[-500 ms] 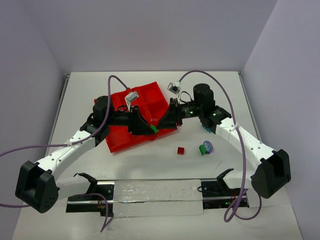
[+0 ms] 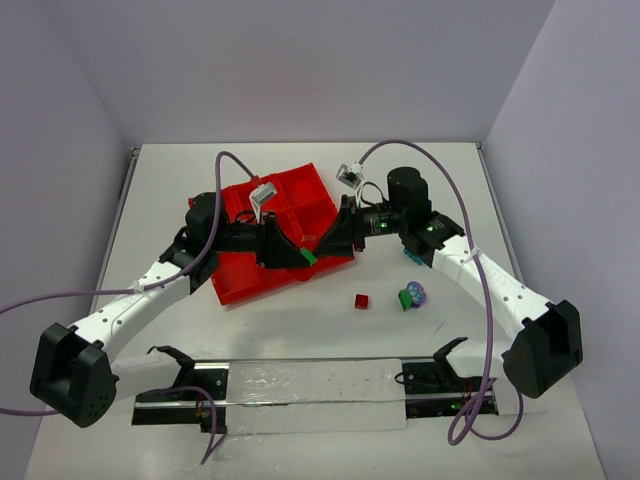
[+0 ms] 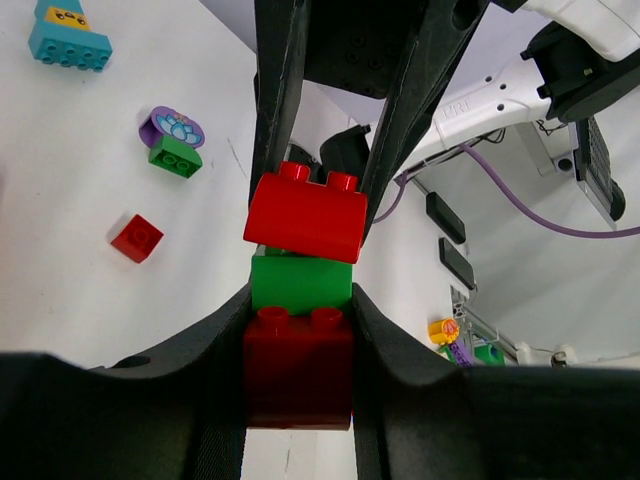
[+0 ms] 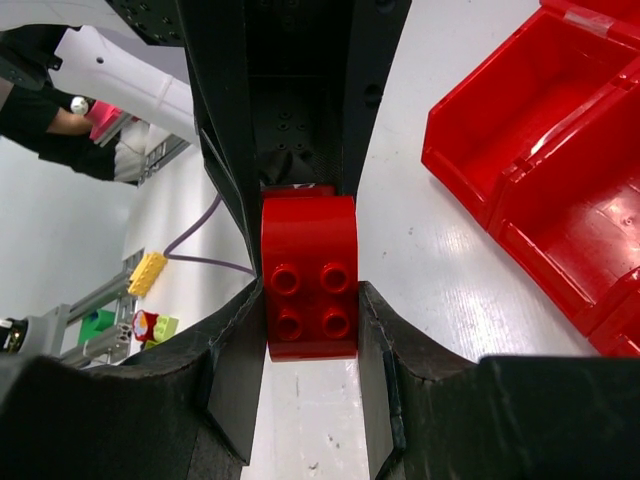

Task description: Sort the legos into containers by color

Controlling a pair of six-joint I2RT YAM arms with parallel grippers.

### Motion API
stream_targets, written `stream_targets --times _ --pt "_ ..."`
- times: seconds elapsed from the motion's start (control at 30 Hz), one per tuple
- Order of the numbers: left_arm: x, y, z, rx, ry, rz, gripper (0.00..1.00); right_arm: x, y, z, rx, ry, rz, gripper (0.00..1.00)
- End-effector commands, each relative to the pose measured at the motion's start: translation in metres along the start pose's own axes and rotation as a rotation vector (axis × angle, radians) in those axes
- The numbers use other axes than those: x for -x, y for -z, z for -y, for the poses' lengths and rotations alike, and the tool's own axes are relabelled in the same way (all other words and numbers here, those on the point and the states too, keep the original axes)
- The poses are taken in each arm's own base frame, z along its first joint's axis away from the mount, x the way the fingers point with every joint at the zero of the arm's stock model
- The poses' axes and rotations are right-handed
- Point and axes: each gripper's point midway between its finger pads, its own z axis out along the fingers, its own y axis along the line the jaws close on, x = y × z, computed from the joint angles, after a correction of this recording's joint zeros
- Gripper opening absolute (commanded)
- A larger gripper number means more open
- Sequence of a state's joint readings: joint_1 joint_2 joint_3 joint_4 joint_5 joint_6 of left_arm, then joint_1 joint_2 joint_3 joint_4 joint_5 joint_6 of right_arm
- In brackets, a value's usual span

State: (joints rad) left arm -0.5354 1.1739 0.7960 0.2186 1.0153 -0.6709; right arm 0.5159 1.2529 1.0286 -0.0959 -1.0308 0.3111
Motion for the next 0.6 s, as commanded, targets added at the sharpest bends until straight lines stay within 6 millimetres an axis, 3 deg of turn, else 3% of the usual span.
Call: stream_targets --times 0.0,0.3,0.37,0.4,0.47,0.57 --pt "0.01 0.004 0.013 -0.003 -0.092 0.048 0.0 0.021 0.011 -0.006 -0.03 0.08 0.05 0.0" --pt "0.005 0.017 0.002 0.082 -0.082 0.048 0.0 0.034 0.02 0.005 -0.11 0.07 0.094 0.0" --pt "0.003 0.025 -0.005 0.145 -0.068 0.057 0.0 0.04 0.022 0.024 -0.211 0.034 0.122 0.0" --pt "0.004 0.034 -0.013 0.207 -0.044 0.077 0.0 0.045 0.024 0.044 -0.315 -0.003 0.136 0.0" --pt "0.01 0.052 -0.036 0.354 0.003 0.136 0.0 0.05 0.031 0.077 -0.486 -0.063 0.162 0.0" --pt "0.021 0.079 -0.066 0.545 0.079 0.219 0.0 0.054 0.036 0.109 -0.63 -0.109 0.18 0.01"
